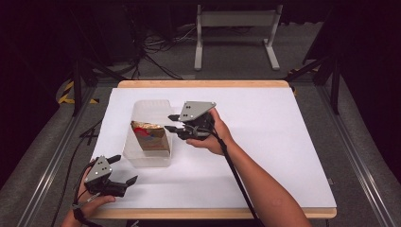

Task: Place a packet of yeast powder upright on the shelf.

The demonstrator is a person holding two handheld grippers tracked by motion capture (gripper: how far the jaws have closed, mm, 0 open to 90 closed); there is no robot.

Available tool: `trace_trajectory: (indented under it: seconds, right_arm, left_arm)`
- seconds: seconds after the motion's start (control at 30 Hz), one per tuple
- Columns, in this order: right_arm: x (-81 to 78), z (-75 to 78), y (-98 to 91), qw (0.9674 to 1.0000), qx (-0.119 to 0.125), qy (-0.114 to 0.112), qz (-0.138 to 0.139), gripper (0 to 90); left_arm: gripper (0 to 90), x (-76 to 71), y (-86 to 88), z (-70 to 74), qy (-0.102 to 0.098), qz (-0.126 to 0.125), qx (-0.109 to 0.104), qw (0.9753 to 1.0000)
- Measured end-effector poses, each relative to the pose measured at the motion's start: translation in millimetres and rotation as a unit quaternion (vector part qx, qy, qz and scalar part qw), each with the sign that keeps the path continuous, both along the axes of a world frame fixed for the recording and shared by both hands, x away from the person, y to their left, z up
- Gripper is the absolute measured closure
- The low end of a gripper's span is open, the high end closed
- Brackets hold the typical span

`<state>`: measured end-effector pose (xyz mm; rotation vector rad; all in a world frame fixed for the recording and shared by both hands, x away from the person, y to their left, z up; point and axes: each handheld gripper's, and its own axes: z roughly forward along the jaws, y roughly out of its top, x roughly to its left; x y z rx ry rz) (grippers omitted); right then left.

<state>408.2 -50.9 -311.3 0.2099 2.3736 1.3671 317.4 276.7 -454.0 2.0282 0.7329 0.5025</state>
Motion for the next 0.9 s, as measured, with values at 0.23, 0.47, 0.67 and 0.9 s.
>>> trace_trajectory:
  seconds: [0.23, 0.47, 0.67, 0.9]
  right_arm:
    - [1.3, 2.4, -25.8, 0.9994, -0.002, -0.005, -0.035, 61.9]
    - [2.3, 1.1, -47.1, 0.9979, -0.006, -0.008, -0.063, 58.8]
    - [1.2, -1.4, -62.8, 0.9967, -0.016, -0.009, -0.08, 59.4]
    - [0.5, -4.4, -82.0, 0.9943, -0.027, -0.012, -0.102, 58.0]
  left_arm:
    - [4.3, 0.0, -1.1, 0.2, 0.001, 0.002, 0.0, 1.0]
    - [4.3, 0.4, -1.2, 0.1, 0.001, 0.001, 0.001, 1.0]
    - [4.3, 0.7, -1.8, 0.0, 0.001, 0.0, 0.001, 1.0]
    - [4.3, 1.2, -1.9, 0.1, 0.001, 0.0, 0.002, 1.0]
